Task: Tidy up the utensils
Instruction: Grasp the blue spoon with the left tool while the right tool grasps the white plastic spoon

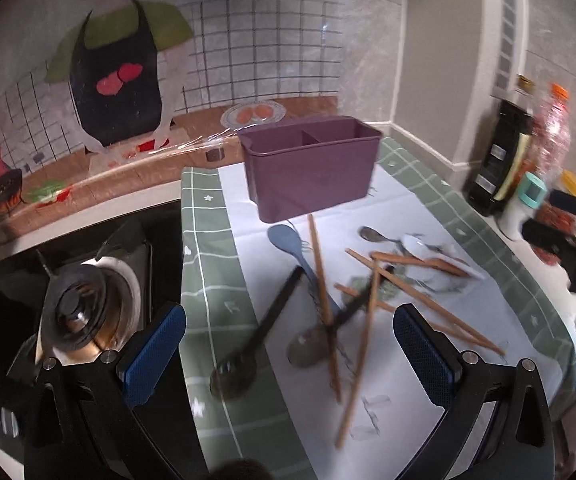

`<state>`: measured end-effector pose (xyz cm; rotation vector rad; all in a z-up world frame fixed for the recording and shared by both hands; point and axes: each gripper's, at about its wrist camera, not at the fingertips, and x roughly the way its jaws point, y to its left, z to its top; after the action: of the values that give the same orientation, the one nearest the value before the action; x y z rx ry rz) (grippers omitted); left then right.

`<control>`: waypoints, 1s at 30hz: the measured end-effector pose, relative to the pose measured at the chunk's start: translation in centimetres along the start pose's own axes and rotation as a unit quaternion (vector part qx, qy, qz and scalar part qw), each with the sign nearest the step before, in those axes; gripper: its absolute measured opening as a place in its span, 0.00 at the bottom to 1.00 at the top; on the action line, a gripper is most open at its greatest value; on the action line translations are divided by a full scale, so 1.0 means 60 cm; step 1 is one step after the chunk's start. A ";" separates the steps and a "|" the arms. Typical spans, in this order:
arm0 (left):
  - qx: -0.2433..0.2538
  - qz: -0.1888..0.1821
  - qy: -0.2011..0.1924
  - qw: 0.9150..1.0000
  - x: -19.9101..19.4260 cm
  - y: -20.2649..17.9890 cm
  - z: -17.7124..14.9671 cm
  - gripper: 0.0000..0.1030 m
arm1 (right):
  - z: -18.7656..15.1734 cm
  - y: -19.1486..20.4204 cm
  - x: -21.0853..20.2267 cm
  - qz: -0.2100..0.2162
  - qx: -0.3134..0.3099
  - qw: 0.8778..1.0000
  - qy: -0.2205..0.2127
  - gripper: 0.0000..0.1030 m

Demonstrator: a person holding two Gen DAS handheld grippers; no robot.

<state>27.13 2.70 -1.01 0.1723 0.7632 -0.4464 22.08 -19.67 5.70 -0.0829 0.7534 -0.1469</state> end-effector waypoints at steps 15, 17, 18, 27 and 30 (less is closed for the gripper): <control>-0.156 0.022 0.144 0.977 0.238 0.013 0.073 0.59 | 0.007 -0.030 0.130 0.056 -0.040 0.997 0.035 0.68; -0.173 0.028 0.161 0.971 0.269 0.017 0.080 0.59 | 0.003 -0.034 0.149 0.071 -0.040 0.996 0.048 0.62; -0.183 0.032 0.168 0.968 0.282 0.021 0.083 0.59 | 0.001 -0.038 0.159 0.079 -0.038 0.995 0.055 0.62; -0.173 0.059 0.181 0.966 0.329 0.012 0.105 0.50 | -0.009 -0.068 0.187 0.076 -0.028 0.994 0.072 0.62; -0.166 0.048 0.172 0.970 0.322 0.006 0.102 0.34 | -0.005 -0.063 0.192 0.079 -0.028 0.994 0.077 0.62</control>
<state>43.41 -5.17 -10.14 -0.0292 1.1531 -0.1922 29.79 -25.29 -1.78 -0.0658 0.9139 0.0193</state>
